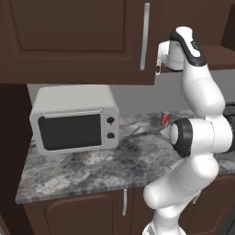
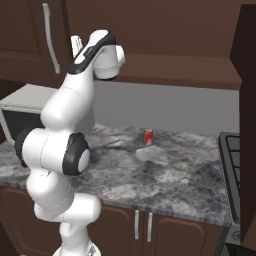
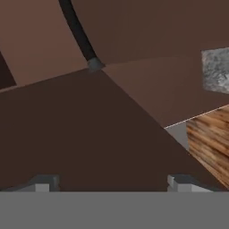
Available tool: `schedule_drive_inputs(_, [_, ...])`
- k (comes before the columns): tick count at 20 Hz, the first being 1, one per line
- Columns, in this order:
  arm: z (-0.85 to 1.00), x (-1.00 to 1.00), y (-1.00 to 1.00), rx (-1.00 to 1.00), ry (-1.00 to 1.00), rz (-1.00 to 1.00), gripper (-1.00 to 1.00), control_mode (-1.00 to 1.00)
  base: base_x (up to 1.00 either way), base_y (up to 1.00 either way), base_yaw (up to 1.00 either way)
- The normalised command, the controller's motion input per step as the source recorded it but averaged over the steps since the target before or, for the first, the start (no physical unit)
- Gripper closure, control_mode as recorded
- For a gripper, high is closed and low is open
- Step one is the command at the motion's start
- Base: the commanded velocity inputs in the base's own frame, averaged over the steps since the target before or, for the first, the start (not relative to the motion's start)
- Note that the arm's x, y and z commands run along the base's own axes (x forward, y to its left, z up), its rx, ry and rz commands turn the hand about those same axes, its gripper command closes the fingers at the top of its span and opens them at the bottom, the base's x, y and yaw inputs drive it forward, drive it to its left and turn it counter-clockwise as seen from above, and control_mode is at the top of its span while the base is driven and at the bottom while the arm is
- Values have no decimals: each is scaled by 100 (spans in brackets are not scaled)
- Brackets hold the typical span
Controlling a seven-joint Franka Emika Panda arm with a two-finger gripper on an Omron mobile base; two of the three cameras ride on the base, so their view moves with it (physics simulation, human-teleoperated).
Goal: Pick the dish brush and sponge from the cabinet and place them on the counter.
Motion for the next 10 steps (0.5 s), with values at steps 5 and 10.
schedule_drive_inputs(5, [0, -46, 37, 0, 0, 28, -100, -100, 0, 0, 0])
schedule_drive_inputs(10, [-2, -66, 54, 0, -5, 15, -100, -100, 0, 0, 0])
